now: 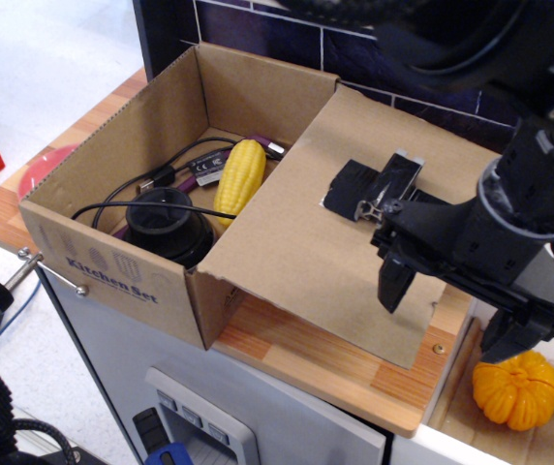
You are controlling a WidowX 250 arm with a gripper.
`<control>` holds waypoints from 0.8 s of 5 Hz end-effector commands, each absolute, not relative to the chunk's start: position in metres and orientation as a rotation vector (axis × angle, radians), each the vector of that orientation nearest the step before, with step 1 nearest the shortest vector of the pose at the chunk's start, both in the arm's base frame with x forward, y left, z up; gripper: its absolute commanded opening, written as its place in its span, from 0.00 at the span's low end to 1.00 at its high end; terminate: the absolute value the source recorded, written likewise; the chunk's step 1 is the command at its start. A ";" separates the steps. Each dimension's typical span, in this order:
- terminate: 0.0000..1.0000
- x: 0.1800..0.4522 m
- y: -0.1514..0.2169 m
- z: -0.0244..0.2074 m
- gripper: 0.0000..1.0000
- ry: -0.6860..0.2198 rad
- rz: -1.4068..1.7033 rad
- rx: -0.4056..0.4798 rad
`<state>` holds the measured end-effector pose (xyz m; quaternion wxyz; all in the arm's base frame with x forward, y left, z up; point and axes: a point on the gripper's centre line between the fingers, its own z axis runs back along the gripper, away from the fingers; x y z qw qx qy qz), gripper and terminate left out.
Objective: Close brown1fbox flap
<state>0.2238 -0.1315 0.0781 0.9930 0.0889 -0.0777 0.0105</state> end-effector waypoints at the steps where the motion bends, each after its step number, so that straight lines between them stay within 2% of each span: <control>1: 0.00 0.224 -0.132 0.078 1.00 -0.156 0.021 0.178; 2: 0.00 0.224 -0.127 0.078 1.00 -0.119 -0.026 0.255; 4: 0.00 0.225 -0.133 0.080 1.00 -0.120 -0.041 0.410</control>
